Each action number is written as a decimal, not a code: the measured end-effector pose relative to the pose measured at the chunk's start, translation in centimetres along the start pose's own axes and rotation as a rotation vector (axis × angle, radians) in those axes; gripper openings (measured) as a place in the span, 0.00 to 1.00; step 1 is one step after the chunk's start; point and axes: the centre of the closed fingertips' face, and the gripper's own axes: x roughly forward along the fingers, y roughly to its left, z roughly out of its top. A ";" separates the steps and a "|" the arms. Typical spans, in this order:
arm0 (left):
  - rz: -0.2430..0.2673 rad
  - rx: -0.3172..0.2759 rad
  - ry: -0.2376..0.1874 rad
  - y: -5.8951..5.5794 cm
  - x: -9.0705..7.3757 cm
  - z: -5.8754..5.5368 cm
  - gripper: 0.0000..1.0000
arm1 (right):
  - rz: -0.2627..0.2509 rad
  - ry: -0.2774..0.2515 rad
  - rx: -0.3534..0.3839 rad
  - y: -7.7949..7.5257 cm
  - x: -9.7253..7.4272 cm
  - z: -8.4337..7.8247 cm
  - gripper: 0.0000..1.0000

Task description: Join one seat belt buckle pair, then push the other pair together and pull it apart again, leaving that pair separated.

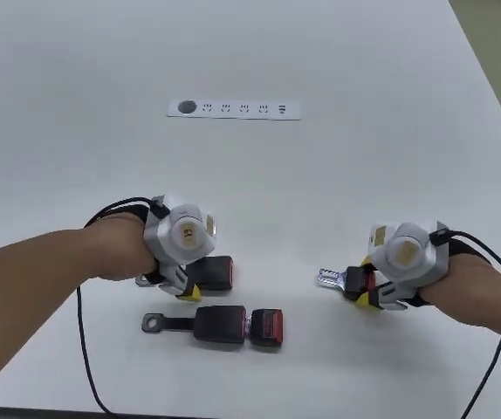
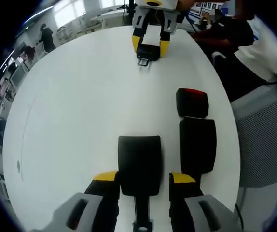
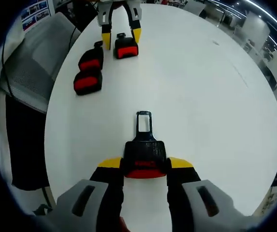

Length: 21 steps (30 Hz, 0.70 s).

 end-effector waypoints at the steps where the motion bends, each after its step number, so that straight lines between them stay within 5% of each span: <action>1: 0.011 0.001 -0.002 0.2 -0.2 0.1 0.38 | 0.002 -0.003 -0.004 -0.1 0.0 0.0 0.33; 8: 0.017 -0.025 -0.009 0.2 -0.2 0.1 0.33 | 0.051 -0.031 -0.037 0.1 0.3 0.2 0.33; 21: 0.013 -0.008 -0.018 0.1 -0.2 0.1 0.33 | 0.041 -0.031 -0.041 0.2 0.9 1.5 0.33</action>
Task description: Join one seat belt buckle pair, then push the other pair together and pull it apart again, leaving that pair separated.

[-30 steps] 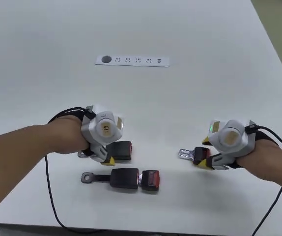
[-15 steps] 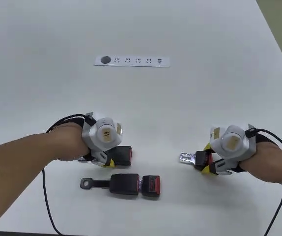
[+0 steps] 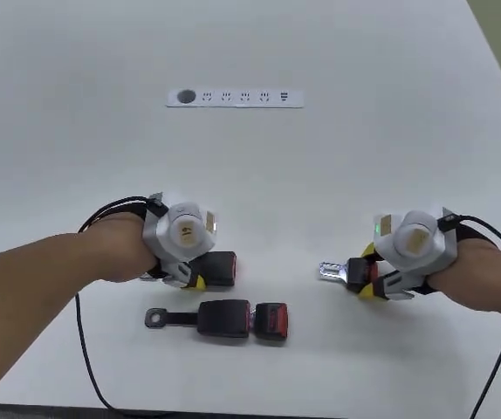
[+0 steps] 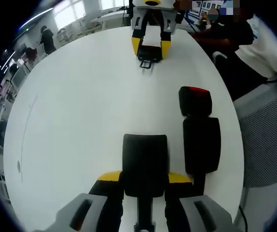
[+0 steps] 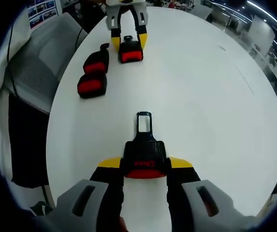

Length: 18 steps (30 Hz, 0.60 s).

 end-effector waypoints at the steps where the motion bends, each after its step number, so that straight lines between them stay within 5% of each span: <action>1: 0.000 0.000 -0.001 0.0 0.0 0.0 0.33 | 0.000 -0.002 -0.004 0.1 0.2 0.4 0.33; 18: 0.007 -0.011 -0.002 0.0 0.1 -0.1 0.33 | 0.021 -0.055 -0.073 2.5 4.8 10.4 0.33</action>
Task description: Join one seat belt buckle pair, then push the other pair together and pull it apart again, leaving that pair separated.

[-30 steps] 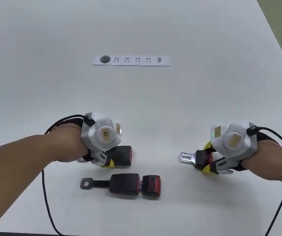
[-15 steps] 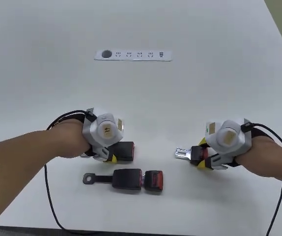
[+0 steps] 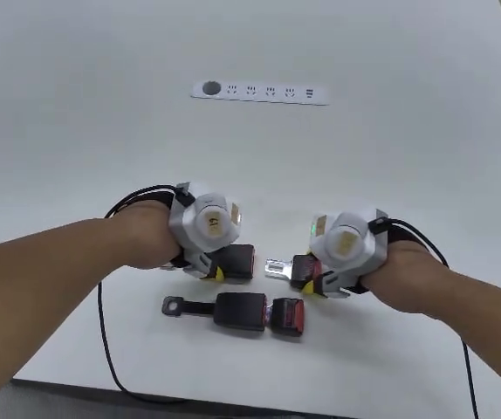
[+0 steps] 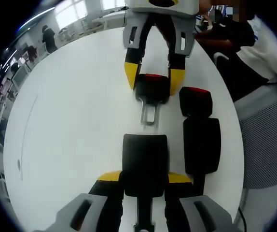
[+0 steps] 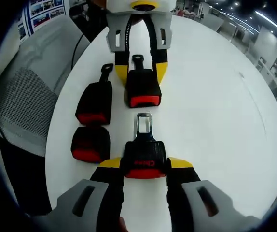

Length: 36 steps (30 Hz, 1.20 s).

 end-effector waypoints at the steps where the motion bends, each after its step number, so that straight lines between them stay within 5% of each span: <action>1: 0.001 -0.001 -0.001 0.0 0.0 0.0 0.33 | 0.000 0.001 0.000 -0.2 0.2 0.3 0.33; 9: 0.001 -0.003 -0.003 0.0 0.0 -0.1 0.33 | -0.018 0.035 -0.017 -0.9 0.8 1.1 0.33; 17: -0.001 0.000 0.001 0.0 0.0 0.0 0.33 | -0.008 -0.007 -0.045 -0.6 1.2 1.9 0.33; 24: -0.015 0.031 -0.039 0.0 0.0 0.0 0.32 | 0.020 -0.066 -0.035 -0.9 1.4 2.2 0.32; 36: -0.019 0.033 -0.072 -0.3 -0.1 0.5 0.31 | 0.022 -0.081 -0.032 -0.7 2.2 3.9 0.31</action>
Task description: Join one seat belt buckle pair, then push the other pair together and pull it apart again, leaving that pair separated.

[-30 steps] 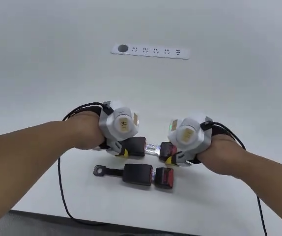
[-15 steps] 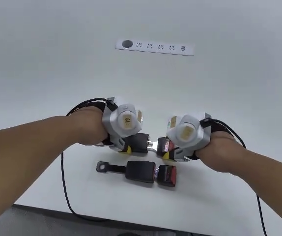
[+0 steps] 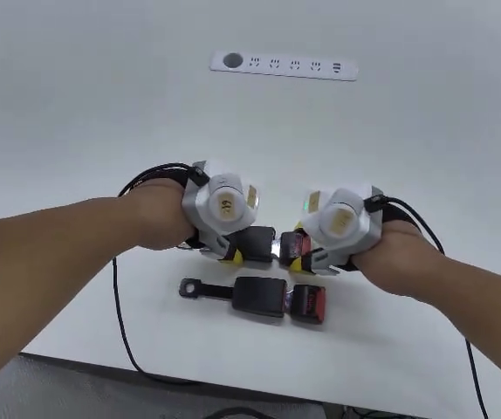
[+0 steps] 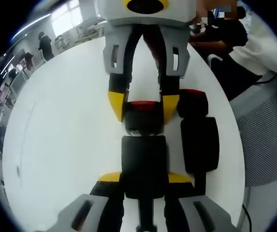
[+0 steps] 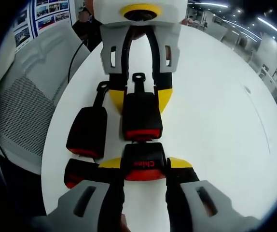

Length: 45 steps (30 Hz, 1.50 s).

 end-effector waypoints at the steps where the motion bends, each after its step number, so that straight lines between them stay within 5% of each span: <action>1: 0.001 -0.003 -0.004 0.0 0.0 0.0 0.31 | -0.001 0.002 0.002 0.0 0.0 0.0 0.31; 25: 0.011 -0.020 0.025 0.2 0.0 -0.2 0.32 | -0.010 0.051 -0.021 0.1 -0.3 -0.8 0.32; 33: 0.006 -0.008 0.047 0.0 0.1 -0.1 0.32 | -0.033 0.064 -0.010 0.3 -2.1 -2.9 0.32; 45: 0.015 -0.019 0.041 0.4 0.3 -0.4 0.33 | -0.084 0.130 0.050 -0.2 -6.3 -9.4 0.33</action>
